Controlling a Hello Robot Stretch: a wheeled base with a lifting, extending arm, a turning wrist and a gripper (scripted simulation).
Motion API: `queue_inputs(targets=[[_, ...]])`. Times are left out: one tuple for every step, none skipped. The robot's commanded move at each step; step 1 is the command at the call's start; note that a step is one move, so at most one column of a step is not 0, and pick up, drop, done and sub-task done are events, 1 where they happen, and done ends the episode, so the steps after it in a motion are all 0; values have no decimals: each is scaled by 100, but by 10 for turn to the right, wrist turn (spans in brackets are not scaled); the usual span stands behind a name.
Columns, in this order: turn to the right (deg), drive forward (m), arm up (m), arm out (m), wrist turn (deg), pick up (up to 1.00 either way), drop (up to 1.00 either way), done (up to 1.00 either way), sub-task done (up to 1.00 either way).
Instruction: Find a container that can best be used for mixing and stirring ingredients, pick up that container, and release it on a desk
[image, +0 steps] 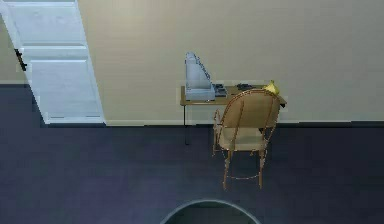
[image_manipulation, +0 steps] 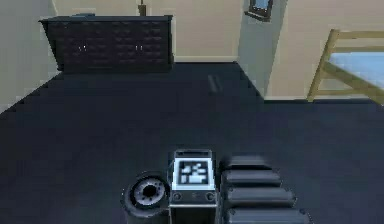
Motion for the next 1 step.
queue_inputs(targets=[[0, 55, 0, 0, 0, 0, 0, 0, 0]])
